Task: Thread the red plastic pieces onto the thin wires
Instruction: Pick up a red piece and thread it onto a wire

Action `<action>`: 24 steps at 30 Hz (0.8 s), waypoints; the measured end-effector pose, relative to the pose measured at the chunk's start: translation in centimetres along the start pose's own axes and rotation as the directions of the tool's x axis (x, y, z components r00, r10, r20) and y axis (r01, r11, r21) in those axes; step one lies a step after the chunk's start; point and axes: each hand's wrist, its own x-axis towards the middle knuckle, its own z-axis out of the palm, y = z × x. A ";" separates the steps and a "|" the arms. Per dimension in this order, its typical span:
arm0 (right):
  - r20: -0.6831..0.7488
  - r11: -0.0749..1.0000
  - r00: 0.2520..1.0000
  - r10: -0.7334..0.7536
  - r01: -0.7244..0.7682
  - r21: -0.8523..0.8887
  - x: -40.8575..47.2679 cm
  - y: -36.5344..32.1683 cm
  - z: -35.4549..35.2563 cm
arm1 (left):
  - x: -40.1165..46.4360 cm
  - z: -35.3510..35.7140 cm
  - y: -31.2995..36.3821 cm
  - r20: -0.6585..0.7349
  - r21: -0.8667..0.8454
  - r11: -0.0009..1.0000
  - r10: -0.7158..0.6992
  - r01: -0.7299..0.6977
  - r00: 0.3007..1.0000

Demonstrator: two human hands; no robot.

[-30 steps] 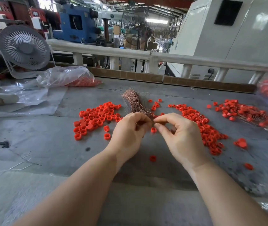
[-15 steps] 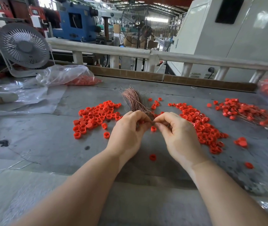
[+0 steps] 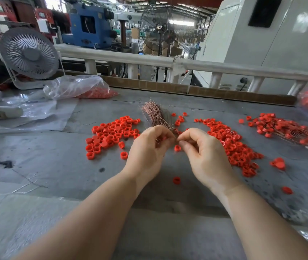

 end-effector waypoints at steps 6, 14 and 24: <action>-0.091 0.998 0.996 0.018 -0.024 -0.065 0.0 0.2 0.0 | 0.0 0.0 -0.2 -0.026 -0.011 1.000 -0.028 0.028 0.999; -0.043 0.992 0.999 -0.002 -0.003 -0.125 -0.1 0.3 0.0 | -0.3 0.1 -0.1 -0.024 0.197 0.979 0.054 -0.048 0.998; 0.004 0.993 1.000 0.006 -0.005 -0.121 -0.1 0.5 0.1 | -0.7 0.0 0.4 -0.047 0.344 0.930 0.159 -0.133 0.986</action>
